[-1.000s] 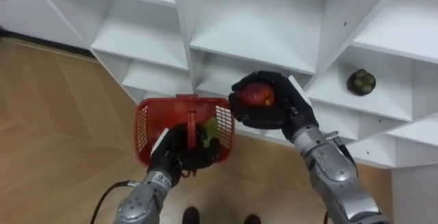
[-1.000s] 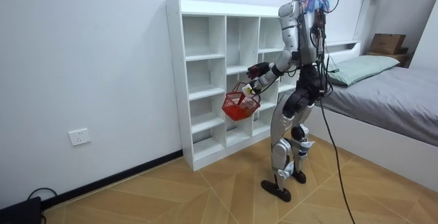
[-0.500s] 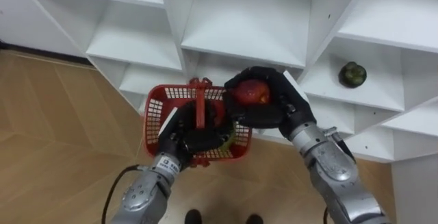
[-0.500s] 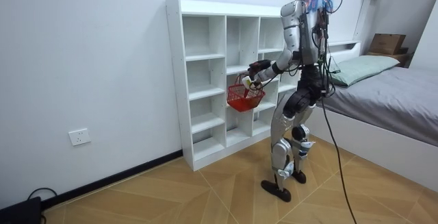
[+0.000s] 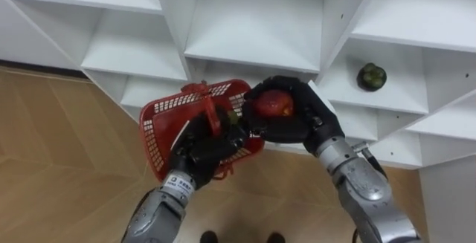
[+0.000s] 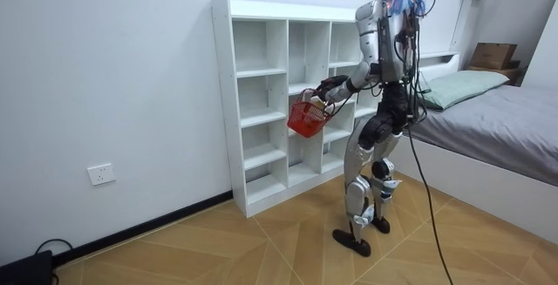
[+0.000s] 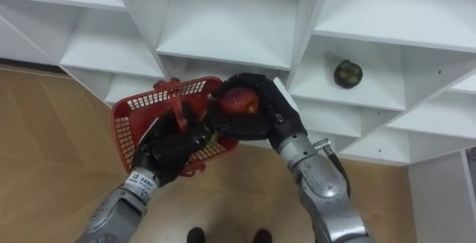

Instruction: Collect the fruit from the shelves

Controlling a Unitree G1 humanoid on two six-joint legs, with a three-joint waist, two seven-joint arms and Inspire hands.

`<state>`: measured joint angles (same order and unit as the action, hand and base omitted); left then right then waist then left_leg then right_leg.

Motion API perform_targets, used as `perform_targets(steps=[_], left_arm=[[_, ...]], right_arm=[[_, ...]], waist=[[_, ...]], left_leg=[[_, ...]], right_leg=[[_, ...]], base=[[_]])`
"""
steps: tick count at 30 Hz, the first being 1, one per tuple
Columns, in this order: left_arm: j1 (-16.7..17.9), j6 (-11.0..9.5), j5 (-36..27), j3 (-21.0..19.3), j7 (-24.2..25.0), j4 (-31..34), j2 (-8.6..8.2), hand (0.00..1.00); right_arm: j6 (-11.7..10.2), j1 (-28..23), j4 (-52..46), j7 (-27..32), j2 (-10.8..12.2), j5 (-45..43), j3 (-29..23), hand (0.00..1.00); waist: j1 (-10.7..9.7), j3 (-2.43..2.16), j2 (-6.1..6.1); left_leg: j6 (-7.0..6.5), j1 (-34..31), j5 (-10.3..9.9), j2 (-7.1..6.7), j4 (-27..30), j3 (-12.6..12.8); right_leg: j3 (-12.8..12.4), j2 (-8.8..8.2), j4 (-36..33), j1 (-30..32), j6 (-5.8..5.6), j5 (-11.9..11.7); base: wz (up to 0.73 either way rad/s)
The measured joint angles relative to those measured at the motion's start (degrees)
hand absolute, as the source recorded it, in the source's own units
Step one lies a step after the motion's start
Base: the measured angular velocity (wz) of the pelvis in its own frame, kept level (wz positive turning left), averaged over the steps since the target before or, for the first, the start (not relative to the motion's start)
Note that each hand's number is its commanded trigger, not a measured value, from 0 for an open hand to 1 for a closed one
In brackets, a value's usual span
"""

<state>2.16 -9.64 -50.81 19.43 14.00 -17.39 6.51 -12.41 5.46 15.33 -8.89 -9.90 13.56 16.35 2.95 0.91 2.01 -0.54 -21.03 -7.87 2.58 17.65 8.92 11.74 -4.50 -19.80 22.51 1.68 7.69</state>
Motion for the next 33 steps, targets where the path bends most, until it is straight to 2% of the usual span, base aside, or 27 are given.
perform_targets(steps=[6,9,12,19,24,27,33], left_arm=[[0.2,0.4,-7.5,0.1,2.6,3.1,1.88,1.0],[0.2,0.7,-9.4,0.6,3.1,3.3,2.02,1.0],[0.2,1.7,-10.3,1.2,4.6,3.3,2.38,1.0],[0.2,3.4,-10.4,1.6,6.8,3.3,2.81,1.0],[0.2,3.6,-10.4,2.1,6.8,3.4,2.8,1.0],[0.2,4.4,-10.4,2.6,6.9,4.4,2.99,1.0],[0.1,5.6,-10.5,3.8,8.5,5.2,3.08,1.0]], right_arm=[[1.4,0.0,0.0,0.7,-1.7,0.1,-0.1,1.0],[2.1,-0.1,0.1,0.8,-2.1,0.1,-0.1,1.0],[2.5,-0.1,0.1,0.7,-2.2,0.3,-0.1,1.0],[2.7,-0.1,0.1,0.6,-2.3,5.3,-0.1,1.0],[3.8,0.1,0.1,0.6,-2.4,6.9,-0.1,1.0],[3.9,0.1,0.1,0.5,-2.4,7.4,-0.1,1.0],[5.7,0.3,0.0,-0.5,-2.1,12.2,-0.1,1.0]], waist=[[-1.2,-0.14,-0.19],[-1.3,-0.14,-0.39],[-1.5,-0.15,-0.79],[-2.2,-0.18,-1.03],[-2.7,-0.13,-1.11],[-2.7,-0.1,-1.16],[-2.6,-0.1,-1.15]], left_leg=[[0.01,0.9,0.0,0.04,-0.2,0.5],[0.08,0.9,0.0,0.23,-0.2,0.8],[0.17,0.8,-0.1,0.71,0.0,0.8],[0.22,0.8,-0.1,0.71,0.1,0.8],[0.23,0.8,-0.1,0.74,0.1,0.8],[0.23,0.6,-0.1,0.73,0.1,0.7],[0.25,0.6,-0.2,0.74,0.1,1.3]], right_leg=[[-0.6,0.32,0.1,-0.6,0.08,-0.1],[-0.6,0.49,0.1,-0.5,0.25,-0.2],[-0.6,0.52,0.1,-0.5,0.31,-0.3],[-0.6,0.51,0.2,-0.5,0.34,-0.3],[-0.6,0.51,0.2,-0.5,0.34,-0.3],[-0.6,0.49,0.1,-0.3,0.34,-0.3],[-0.7,0.4,-0.1,0.0,0.35,-0.3]], base=[[-0.05],[-0.04],[0.0],[0.0],[0.0],[0.0],[-0.03]])
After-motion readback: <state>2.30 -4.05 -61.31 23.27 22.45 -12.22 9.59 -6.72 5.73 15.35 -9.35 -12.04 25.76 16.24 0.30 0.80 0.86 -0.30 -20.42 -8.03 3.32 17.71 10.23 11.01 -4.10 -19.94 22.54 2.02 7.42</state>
